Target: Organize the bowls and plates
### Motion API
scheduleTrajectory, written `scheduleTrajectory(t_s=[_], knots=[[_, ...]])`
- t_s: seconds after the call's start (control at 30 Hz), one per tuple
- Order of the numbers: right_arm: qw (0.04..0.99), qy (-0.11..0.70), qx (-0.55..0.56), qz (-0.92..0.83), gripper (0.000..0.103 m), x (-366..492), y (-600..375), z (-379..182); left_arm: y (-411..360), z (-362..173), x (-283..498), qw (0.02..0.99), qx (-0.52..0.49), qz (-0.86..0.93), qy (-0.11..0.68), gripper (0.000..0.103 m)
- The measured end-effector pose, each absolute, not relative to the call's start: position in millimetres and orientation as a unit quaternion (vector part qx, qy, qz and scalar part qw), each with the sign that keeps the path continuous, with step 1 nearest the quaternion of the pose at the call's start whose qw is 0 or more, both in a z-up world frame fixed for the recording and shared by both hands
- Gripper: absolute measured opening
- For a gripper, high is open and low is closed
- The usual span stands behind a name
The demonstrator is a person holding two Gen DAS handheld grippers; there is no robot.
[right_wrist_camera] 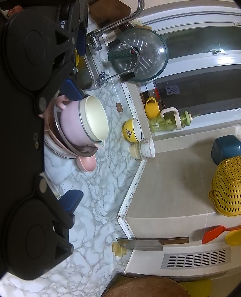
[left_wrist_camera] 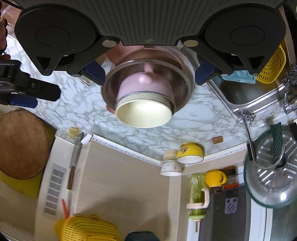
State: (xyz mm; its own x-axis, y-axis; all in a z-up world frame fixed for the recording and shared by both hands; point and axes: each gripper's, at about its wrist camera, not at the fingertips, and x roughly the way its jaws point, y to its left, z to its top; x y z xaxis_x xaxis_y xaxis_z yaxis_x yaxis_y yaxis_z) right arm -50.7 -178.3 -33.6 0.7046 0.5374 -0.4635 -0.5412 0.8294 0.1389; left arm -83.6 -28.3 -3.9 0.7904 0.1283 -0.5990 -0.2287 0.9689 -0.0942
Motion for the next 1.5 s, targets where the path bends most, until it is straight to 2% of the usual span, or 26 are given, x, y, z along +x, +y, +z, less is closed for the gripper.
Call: scheduleTrajectory(t_s=[0.53, 1.5], knots=[[0.927, 0.254, 0.020, 0.275, 0.103, -78, -208, -38, -60, 2, -113, 0.948, -0.088, 0.075, 0.296, 0.103], [0.927, 0.256, 0.019, 0.275, 0.103, -82, -220, -37, -78, 3, -107, 0.947, -0.085, 0.063, 0.303, 0.103]])
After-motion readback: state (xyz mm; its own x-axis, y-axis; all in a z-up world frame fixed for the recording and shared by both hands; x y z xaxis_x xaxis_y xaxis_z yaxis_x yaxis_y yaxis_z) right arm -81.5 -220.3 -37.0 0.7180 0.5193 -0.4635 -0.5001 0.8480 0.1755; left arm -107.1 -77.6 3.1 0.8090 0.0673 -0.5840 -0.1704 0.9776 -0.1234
